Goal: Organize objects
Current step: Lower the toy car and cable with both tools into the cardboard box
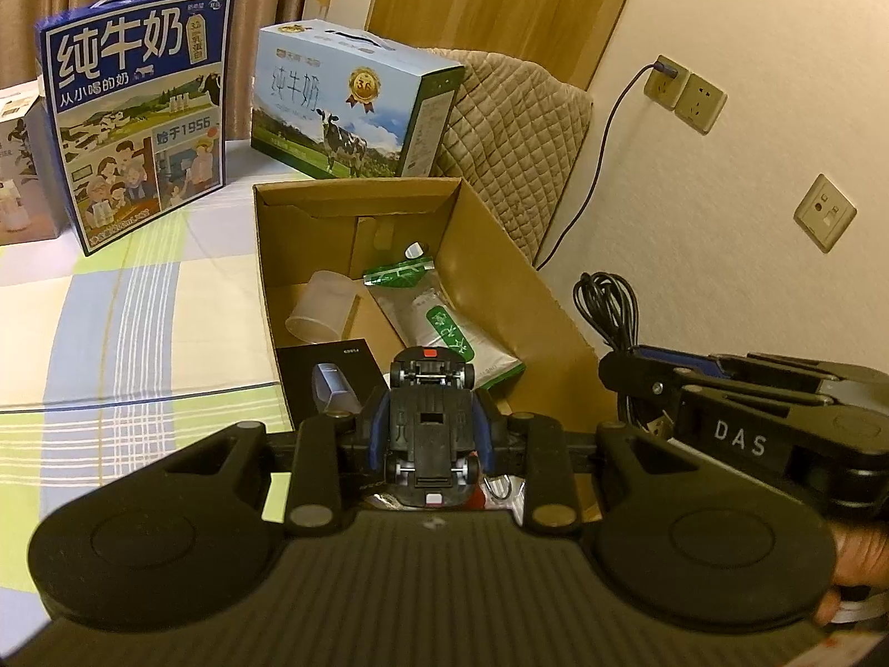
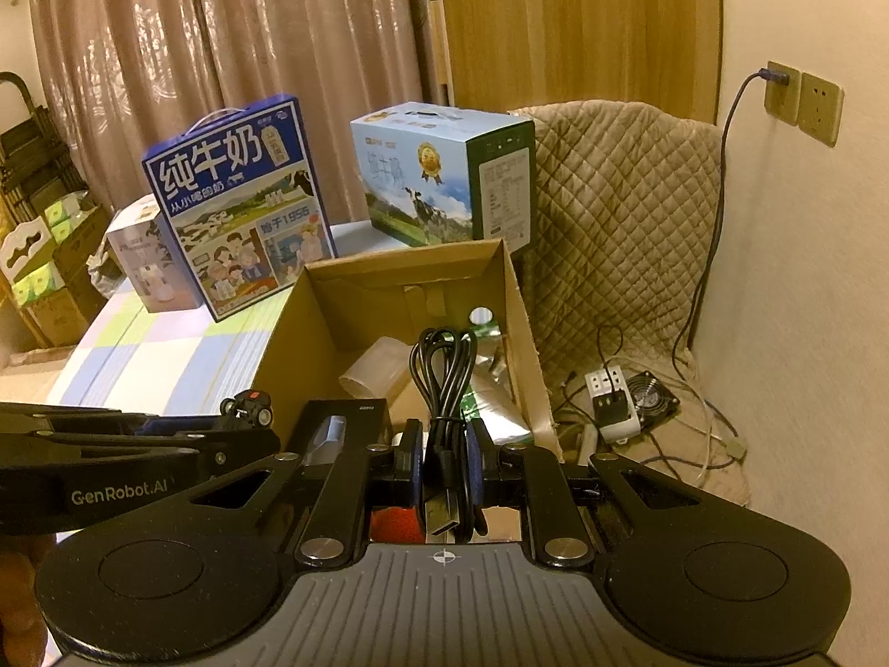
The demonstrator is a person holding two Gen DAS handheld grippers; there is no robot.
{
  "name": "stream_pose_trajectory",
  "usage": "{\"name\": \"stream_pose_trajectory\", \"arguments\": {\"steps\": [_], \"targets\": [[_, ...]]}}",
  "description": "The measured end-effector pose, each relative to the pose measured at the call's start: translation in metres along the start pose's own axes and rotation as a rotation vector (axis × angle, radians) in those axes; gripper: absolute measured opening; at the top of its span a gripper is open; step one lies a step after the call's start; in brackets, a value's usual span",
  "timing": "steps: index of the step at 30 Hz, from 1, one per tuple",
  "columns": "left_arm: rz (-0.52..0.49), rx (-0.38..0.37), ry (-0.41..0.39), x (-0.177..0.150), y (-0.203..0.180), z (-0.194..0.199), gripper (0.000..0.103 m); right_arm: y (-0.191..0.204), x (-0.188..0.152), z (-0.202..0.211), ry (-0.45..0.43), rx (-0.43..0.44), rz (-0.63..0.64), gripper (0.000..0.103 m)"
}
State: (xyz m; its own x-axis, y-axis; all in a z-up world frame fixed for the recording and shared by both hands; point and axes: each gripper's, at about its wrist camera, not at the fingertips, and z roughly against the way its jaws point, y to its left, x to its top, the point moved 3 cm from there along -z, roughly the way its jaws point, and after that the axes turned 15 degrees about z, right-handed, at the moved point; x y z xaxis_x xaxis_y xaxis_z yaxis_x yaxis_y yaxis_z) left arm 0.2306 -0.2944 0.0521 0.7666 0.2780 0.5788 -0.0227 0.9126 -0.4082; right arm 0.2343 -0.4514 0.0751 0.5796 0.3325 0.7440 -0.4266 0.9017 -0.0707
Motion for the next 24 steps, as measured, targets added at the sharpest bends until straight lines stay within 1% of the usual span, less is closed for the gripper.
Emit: {"name": "stream_pose_trajectory", "arguments": {"steps": [6, 7, 8, 9, 24], "targets": [[0.0, 0.011, 0.008, 0.0003, -0.0005, -0.0064, 0.026, -0.0021, -0.0014, -0.002, 0.002, 0.003, -0.004, 0.013], [-0.001, 0.017, 0.005, 0.0004, -0.0004, -0.0071, 0.027, -0.002, -0.0022, -0.0021, 0.002, 0.003, -0.005, 0.013], [0.001, 0.023, 0.004, 0.0004, 0.0001, -0.0079, 0.038, -0.002, -0.0027, -0.0023, 0.003, 0.003, -0.005, 0.013], [0.003, 0.023, 0.004, 0.0006, 0.0007, -0.0085, 0.043, -0.002, -0.003, -0.0023, 0.003, 0.004, -0.006, 0.013], [0.005, 0.029, 0.006, -0.0011, 0.0049, -0.0061, 0.044, 0.0007, -0.0062, -0.0011, 0.007, 0.006, -0.007, 0.013]]}}
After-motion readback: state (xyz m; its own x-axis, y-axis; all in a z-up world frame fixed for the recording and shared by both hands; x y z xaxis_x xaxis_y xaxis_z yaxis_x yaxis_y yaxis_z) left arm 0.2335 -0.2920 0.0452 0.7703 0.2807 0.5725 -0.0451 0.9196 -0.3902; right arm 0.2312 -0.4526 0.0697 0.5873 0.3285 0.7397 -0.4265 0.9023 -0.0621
